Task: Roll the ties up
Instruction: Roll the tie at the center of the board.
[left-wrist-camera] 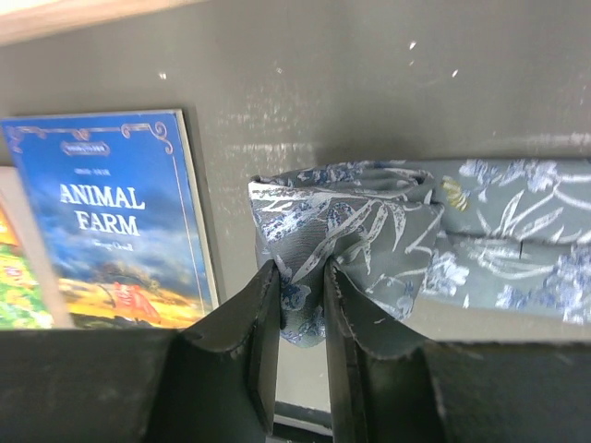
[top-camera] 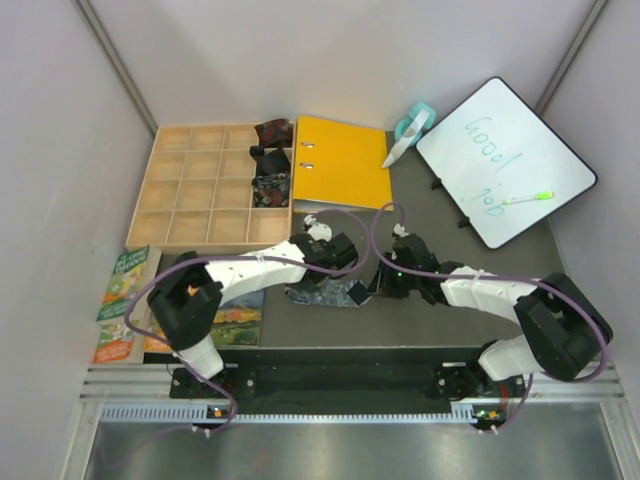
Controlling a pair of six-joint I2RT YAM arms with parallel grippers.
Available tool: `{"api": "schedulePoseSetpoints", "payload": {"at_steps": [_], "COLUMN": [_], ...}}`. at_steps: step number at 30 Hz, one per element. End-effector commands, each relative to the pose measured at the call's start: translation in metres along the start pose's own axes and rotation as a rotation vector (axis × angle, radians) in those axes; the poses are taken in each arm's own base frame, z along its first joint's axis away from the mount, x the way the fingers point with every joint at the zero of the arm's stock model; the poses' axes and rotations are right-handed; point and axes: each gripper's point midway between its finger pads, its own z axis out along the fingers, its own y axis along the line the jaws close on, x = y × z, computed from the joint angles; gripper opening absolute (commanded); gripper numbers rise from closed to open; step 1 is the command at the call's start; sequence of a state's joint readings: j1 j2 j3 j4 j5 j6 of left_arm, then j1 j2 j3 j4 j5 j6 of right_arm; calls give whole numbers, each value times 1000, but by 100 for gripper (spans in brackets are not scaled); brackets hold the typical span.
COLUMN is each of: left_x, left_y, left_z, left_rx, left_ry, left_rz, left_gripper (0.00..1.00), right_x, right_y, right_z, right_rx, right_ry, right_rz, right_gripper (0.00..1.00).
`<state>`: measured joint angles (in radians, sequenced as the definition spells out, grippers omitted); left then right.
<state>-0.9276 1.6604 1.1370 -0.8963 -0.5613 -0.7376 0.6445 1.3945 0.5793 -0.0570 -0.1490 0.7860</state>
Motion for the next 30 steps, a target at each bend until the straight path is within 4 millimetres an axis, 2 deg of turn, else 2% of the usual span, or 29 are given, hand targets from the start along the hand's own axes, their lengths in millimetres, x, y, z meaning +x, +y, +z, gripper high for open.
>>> {"api": "schedulePoseSetpoints", "payload": {"at_steps": [1,2,3,5,6,8,9,16,20,30], "left_x": [-6,-6,-7,-7,-7,-6,-5,-7,-4,5], "left_y": [4,3,0,-5,-8,-12,-16,-37,-52,-92], "left_z": [-4,-5,-6,-7,-9,-8,-10,-16,-15,-7], "left_rx": [-138,-149,-160,-185,-197,-219,-222,-274,-261,-170], "left_ry": [-14,-15,-24,-25,-39,-36,-41,-66,-56,-10], "left_rz": [61,62,79,101,116,132,144,195,210,218], "left_gripper": [19,19,19,19,19,19,19,19,19,20], "right_x": [-21,-23,-21,-29,-24,-33,-31,-37,-38,-38], "right_y": [9,9,-1,3,-5,-5,-13,-29,-32,-32], "right_z": [-18,-22,-24,-39,-41,-55,-56,-83,-89,-89], "right_rx": [-72,-78,-63,-97,-87,-106,-89,-119,-138,-133], "right_ry": [-148,-172,-199,-276,-292,-372,-395,-556,-599,-594], "right_rz": [-6,-3,8,25,36,63,77,160,175,173], "right_gripper": [28,28,30,32,34,35,36,42,46,46]}}
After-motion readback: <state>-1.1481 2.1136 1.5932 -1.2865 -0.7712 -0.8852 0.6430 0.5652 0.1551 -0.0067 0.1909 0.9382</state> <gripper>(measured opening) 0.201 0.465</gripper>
